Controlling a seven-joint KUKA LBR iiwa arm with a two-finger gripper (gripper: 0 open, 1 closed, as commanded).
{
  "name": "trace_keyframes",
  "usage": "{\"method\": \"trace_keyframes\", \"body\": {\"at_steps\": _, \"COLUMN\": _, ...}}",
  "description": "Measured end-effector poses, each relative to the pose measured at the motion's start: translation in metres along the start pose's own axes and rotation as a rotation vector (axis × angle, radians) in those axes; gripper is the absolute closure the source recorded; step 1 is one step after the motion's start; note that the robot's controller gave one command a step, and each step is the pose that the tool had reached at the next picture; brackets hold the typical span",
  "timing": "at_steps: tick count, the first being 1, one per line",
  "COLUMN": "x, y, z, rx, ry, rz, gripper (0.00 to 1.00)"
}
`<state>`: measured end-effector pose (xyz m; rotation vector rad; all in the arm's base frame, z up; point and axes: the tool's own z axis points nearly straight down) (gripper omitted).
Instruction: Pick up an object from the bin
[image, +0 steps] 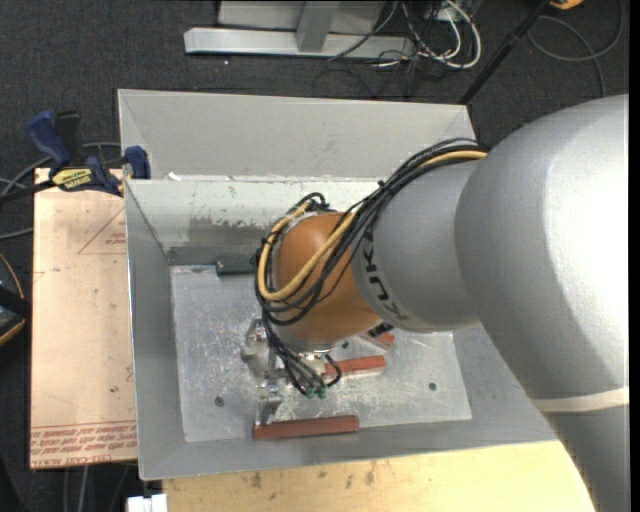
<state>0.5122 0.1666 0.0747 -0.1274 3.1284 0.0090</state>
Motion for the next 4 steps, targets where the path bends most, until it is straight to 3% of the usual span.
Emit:
{"method": "trace_keyframes", "body": {"at_steps": 1, "x": 0.0, "y": 0.0, "z": 0.0, "rx": 0.0, "ry": 0.0, "rz": 0.0, "gripper": 0.0}}
{"method": "trace_keyframes", "body": {"at_steps": 2, "x": -0.02, "y": -0.064, "z": -0.004, "rx": -0.001, "ry": -0.006, "rz": 0.003, "gripper": 1.0}}
{"method": "trace_keyframes", "body": {"at_steps": 3, "x": -0.02, "y": -0.064, "z": -0.004, "rx": -0.001, "ry": -0.006, "rz": 0.003, "gripper": 1.0}}
{"method": "trace_keyframes", "body": {"at_steps": 4, "x": -0.023, "y": -0.069, "z": -0.196, "rx": 0.005, "ry": 0.011, "rz": 0.003, "gripper": 1.0}}
